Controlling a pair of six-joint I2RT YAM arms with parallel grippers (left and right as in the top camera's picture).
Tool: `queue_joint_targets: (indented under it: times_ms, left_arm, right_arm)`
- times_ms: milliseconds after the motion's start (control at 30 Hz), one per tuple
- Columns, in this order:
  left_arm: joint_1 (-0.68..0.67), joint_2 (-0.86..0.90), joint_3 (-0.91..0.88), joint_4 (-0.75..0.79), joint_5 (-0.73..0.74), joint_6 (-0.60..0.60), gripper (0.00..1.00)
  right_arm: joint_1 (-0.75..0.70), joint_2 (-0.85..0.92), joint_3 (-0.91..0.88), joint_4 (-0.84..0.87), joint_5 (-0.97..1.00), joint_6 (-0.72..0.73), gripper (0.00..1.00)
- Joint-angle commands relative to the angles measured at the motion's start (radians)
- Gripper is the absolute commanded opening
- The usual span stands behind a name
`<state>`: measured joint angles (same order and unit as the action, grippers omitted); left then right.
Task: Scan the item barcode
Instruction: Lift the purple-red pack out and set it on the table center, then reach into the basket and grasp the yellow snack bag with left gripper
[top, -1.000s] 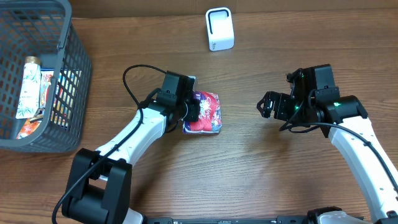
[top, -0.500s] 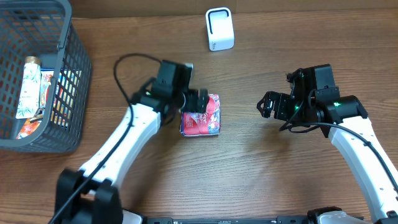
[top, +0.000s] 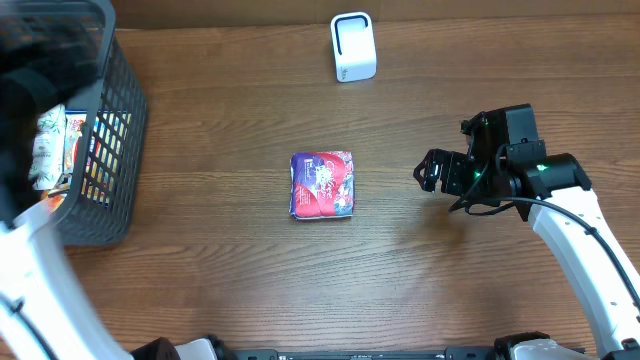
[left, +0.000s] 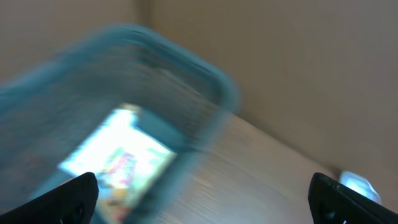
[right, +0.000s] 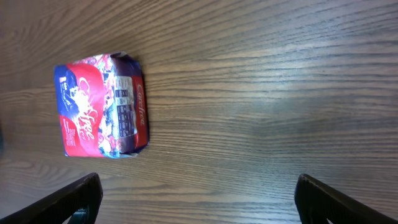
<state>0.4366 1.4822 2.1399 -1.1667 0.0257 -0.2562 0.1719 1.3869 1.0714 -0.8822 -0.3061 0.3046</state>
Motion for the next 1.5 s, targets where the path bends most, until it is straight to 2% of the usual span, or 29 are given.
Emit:
queue_joint_targets:
  times_ms: [0,33,133,333,700,967,1167,1200,1267,1467]
  left_arm:
    - [0.196,0.005,0.021,-0.012,0.064,0.042,1.0]
    - [0.294,0.028,0.021,0.011,0.115,0.06,1.0]
    - [0.352,0.079,0.021,0.049,0.126,0.09,1.0]
    - [0.325,0.264,0.021,0.048,0.121,0.301,1.0]
    - [0.267,0.589,0.019,-0.014,0.121,0.546,1.0]
    - [0.217,0.804,0.015,-0.055,0.059,0.56,1.0]
    - [0.203,0.9,0.015,-0.067,0.037,0.56,0.99]
    - [0.203,0.911,0.015,-0.067,0.032,0.56,0.97]
    - [0.203,0.925,0.015,-0.066,0.015,0.56,0.86]
    - [0.203,0.934,0.015,-0.055,0.015,0.56,0.32]
  right_arm:
    - [0.004,-0.01,0.016,-0.011,0.024,-0.024,1.0]
    - [0.004,-0.01,0.016,-0.023,0.039,-0.025,1.0]
    - [0.004,-0.01,0.016,-0.037,0.053,-0.025,1.0]
    - [0.004,-0.01,0.016,-0.042,0.063,-0.024,1.0]
    - [0.004,-0.01,0.016,-0.048,0.071,-0.024,1.0]
    - [0.004,-0.01,0.016,-0.037,0.07,-0.024,1.0]
    - [0.004,-0.01,0.016,-0.026,0.07,-0.024,1.0]
    - [0.004,-0.01,0.016,-0.026,0.07,-0.024,1.0]
    - [0.004,-0.01,0.016,-0.026,0.07,-0.024,1.0]
    - [0.004,-0.01,0.016,-0.014,0.069,-0.02,1.0]
